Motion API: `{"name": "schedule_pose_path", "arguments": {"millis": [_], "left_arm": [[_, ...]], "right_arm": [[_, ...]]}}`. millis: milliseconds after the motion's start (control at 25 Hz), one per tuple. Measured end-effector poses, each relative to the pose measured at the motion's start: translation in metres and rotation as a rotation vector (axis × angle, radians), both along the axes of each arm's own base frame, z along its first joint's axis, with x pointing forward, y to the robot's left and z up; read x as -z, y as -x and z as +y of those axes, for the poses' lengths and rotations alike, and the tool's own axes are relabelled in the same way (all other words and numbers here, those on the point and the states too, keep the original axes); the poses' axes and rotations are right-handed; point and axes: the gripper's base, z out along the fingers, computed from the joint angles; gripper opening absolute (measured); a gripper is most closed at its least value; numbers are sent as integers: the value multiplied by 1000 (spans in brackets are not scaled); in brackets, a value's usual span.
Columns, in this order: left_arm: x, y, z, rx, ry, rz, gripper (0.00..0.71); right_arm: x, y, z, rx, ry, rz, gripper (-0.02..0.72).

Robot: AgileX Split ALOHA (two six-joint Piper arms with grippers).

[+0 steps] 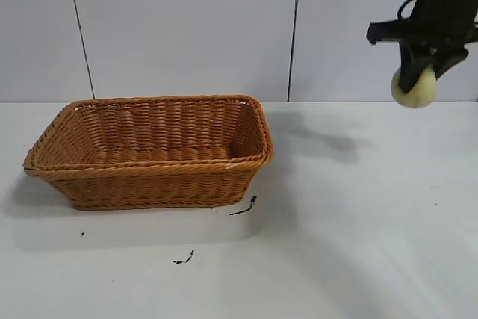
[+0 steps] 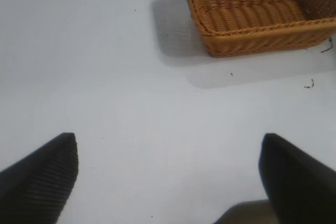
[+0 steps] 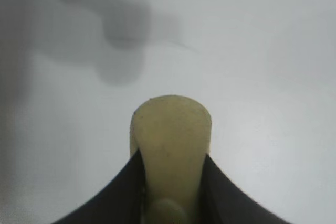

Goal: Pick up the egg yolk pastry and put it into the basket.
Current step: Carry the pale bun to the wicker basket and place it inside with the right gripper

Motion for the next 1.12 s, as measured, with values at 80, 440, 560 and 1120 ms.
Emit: {"name": "schedule_pose_path", "arguments": {"millis": [80, 440, 560, 1120], "left_arm": [[0, 0, 0, 0, 0, 0, 696], [0, 0, 0, 0, 0, 0, 696], [0, 0, 0, 0, 0, 0, 696], [0, 0, 0, 0, 0, 0, 696]], "right_arm": [[-8, -1, 10, -20, -9, -23, 134], [-25, -12, 107, -227, -34, -90, 134], [-20, -10, 151, -316, -42, -105, 134], [55, 24, 284, -574, -52, -69, 133]]}}
